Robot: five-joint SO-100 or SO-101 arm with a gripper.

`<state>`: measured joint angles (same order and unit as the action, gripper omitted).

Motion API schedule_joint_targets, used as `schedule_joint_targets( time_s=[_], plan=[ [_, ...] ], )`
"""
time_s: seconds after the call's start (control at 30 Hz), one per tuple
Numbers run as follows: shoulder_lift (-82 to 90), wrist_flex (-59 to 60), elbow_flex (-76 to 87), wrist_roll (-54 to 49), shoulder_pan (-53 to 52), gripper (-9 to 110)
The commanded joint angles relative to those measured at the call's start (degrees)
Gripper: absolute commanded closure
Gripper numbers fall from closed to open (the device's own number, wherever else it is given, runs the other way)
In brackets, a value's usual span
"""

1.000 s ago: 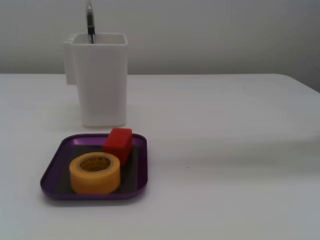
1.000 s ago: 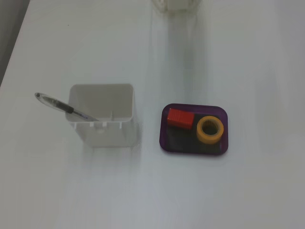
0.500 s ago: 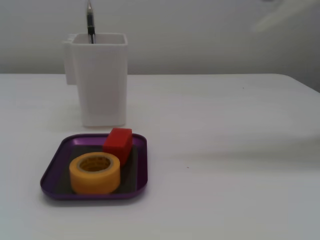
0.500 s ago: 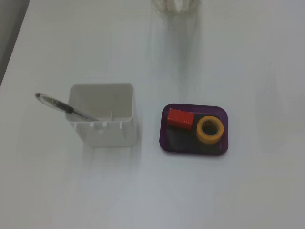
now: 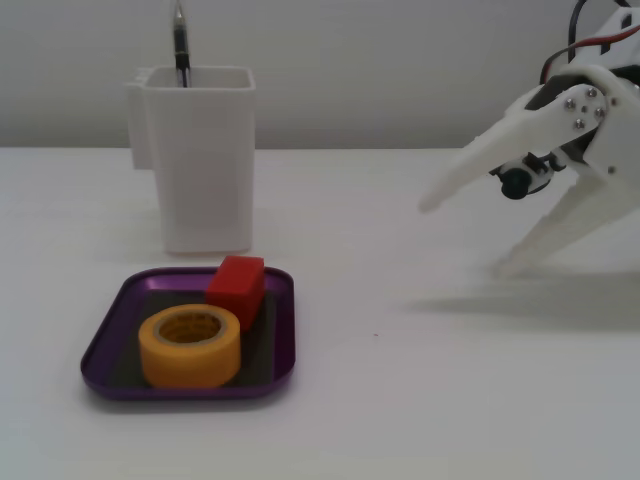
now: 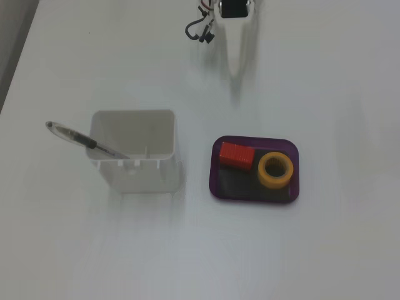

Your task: Pick up the red cube and place it in the box.

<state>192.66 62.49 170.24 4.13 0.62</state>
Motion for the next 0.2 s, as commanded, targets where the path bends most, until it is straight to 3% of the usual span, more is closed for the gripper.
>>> schedule_joint_targets(
  time_s=[0.0, 0.17],
  plan=[
    [4.6, -0.7, 0.7, -0.4, -0.3, 77],
    [4.5, -0.5, 2.3, -0.3, -0.3, 79]
  ],
)
